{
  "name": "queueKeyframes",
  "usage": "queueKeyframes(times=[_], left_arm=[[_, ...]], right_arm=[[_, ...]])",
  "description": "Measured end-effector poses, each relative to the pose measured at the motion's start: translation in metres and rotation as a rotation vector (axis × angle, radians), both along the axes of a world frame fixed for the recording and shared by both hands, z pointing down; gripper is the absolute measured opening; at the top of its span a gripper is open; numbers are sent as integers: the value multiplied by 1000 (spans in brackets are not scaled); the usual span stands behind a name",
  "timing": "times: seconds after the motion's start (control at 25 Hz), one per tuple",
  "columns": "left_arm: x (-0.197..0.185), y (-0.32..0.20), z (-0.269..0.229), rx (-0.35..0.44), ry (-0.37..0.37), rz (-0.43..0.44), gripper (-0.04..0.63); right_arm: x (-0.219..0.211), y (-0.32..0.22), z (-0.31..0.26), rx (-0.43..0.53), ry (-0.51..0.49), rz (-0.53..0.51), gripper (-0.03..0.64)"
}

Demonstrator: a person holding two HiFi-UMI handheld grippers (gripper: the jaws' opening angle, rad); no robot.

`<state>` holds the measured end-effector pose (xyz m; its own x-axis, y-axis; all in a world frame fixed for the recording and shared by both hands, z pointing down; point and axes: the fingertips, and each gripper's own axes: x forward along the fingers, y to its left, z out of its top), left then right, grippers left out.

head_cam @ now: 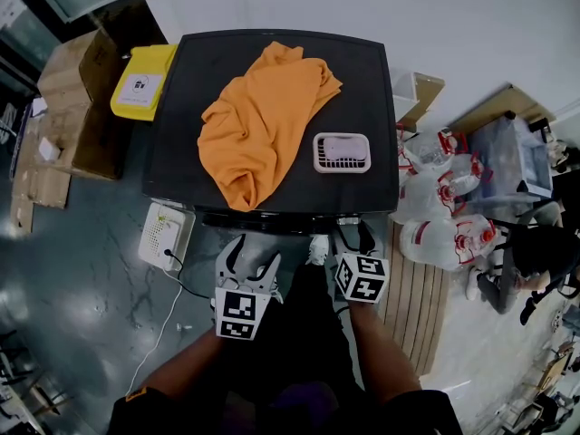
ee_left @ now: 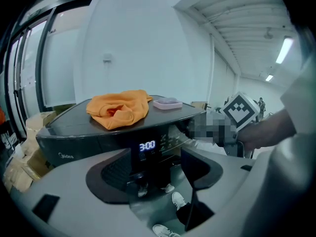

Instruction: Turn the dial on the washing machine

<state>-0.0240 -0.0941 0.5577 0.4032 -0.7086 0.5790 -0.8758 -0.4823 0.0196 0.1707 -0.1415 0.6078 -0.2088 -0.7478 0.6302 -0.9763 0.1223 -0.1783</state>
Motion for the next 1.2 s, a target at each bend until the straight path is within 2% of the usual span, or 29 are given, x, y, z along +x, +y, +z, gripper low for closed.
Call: queueKeyframes(times=[0.2, 0.28, 0.4, 0.48, 0.64, 0.72, 0.84, 0.96, 1.12, 1.2], left_arm=[[0, -1, 0, -8, 13, -7, 301], [0, -2, -1, -9, 12, -7, 301], [2, -3, -1, -10, 12, -8, 301], [3, -3, -2, -9, 9, -6, 301], [3, -3, -5, -5, 3, 4, 301], [2, -3, -5, -3, -5, 9, 301], [2, -2, -5, -1, -15, 23, 301], [2, -2, -5, -3, -21, 35, 301], [-1, -1, -3, -3, -20, 42, 301], [-2, -1, -4, -3, -17, 43, 301]], right_arm=[[2, -1, 1, -36, -298, 73, 284], [2, -1, 1, -40, -327, 73, 284], [2, -1, 1, -31, -240, 43, 285], [2, 1, 2, -20, -97, 9, 293], [-1, 5, -6, 41, 267, -91, 304], [-3, 4, -8, 65, 362, -118, 304], [-5, 3, -8, 74, 419, -128, 304], [-4, 2, -6, 74, 433, -124, 295], [-5, 2, -5, 66, 418, -113, 287], [-5, 3, -4, 51, 368, -95, 284]])
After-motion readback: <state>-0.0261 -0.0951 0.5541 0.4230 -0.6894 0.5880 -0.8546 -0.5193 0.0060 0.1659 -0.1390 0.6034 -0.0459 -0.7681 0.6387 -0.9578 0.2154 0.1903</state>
